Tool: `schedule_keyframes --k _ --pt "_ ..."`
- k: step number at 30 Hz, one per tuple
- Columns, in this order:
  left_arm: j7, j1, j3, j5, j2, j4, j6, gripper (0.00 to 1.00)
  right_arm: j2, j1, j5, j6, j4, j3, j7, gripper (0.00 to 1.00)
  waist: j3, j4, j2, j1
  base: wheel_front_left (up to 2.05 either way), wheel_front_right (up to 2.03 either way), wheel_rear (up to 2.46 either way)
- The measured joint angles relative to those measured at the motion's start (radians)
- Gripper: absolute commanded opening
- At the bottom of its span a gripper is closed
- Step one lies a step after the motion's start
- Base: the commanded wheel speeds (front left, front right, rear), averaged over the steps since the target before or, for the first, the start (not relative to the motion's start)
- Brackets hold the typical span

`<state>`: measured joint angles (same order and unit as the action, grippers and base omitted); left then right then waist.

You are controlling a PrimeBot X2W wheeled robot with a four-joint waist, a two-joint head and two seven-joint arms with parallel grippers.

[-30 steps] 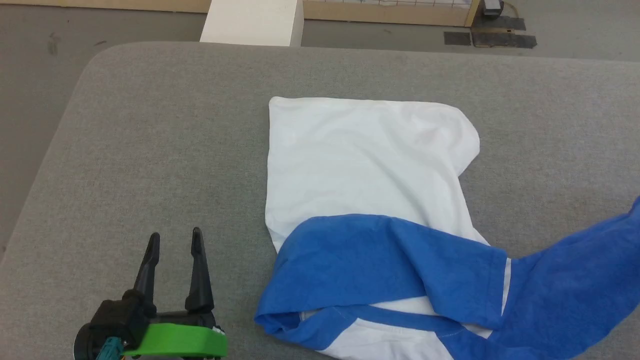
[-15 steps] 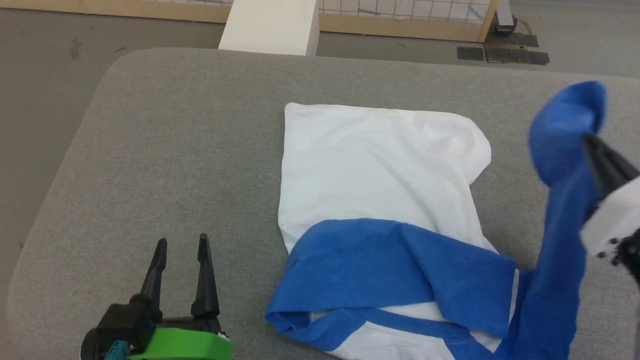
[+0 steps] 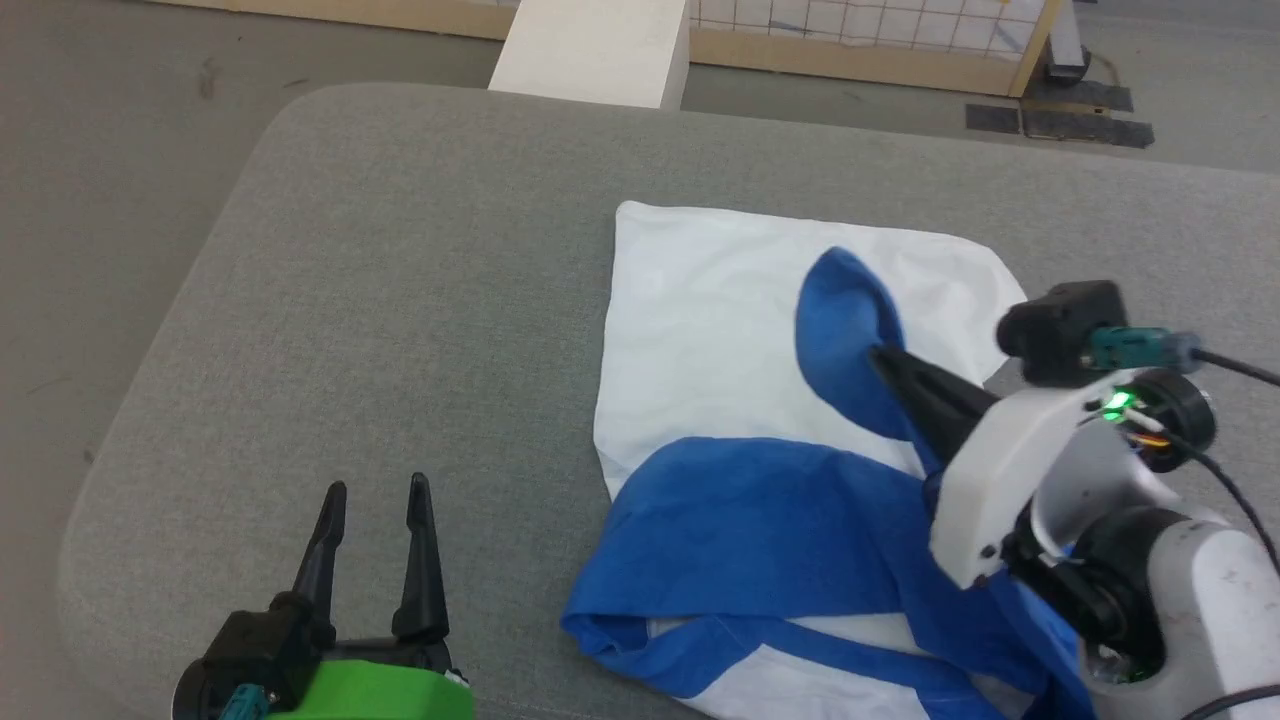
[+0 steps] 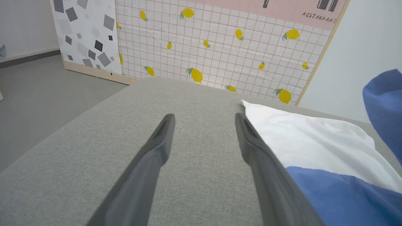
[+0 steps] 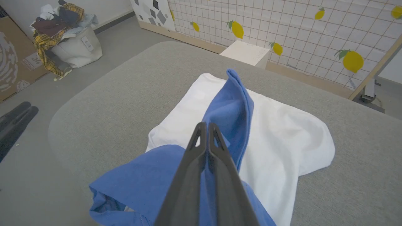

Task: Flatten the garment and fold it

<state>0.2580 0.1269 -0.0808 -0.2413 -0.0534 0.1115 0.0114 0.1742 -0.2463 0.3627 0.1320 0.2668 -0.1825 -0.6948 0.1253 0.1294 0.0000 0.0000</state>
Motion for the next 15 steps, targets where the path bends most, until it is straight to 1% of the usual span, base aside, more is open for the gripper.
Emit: schedule_keyframes --k 10,15 --pt "0.0 -0.005 -0.019 -0.033 0.0 -0.001 0.013 1.0 0.008 -0.01 0.019 0.0 -0.103 -0.216 0.009 0.0 0.03 0.045 0.0 0.0 0.0 0.0 0.0" --pt "0.0 -0.008 -0.028 -0.04 0.0 -0.003 0.017 1.0 0.027 -0.01 0.033 0.0 -0.169 -0.313 0.009 0.0 0.041 0.064 0.0 0.0 0.0 0.0 0.0"
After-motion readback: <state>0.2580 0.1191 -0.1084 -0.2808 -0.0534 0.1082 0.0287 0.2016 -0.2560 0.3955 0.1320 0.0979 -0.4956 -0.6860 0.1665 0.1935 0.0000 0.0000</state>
